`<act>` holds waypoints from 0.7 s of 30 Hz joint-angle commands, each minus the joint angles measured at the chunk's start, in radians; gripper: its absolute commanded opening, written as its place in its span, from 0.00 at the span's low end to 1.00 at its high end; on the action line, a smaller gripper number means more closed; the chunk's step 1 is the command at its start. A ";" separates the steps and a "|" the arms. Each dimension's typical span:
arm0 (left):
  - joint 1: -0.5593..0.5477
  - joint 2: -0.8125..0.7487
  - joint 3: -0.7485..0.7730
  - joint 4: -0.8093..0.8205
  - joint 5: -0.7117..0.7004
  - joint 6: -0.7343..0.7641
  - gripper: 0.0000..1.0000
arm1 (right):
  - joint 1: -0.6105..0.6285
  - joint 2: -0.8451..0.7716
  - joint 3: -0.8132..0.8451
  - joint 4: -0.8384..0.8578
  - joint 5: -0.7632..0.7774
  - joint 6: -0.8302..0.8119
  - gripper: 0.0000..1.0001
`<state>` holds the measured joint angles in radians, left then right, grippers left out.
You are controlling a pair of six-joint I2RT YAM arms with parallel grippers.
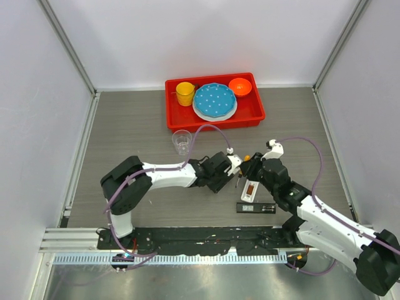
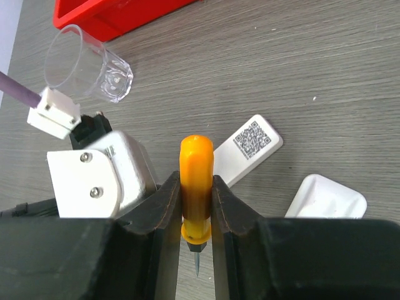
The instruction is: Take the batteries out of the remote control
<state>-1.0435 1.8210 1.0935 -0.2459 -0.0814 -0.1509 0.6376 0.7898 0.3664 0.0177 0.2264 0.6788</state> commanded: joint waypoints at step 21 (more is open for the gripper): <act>0.109 -0.227 -0.234 0.303 0.078 0.033 0.72 | -0.154 0.373 0.106 0.415 -0.165 0.030 0.01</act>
<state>-0.9615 1.6623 0.8825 -0.0502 -0.0471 -0.1028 0.4957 1.1297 0.4164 0.2855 0.1131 0.6834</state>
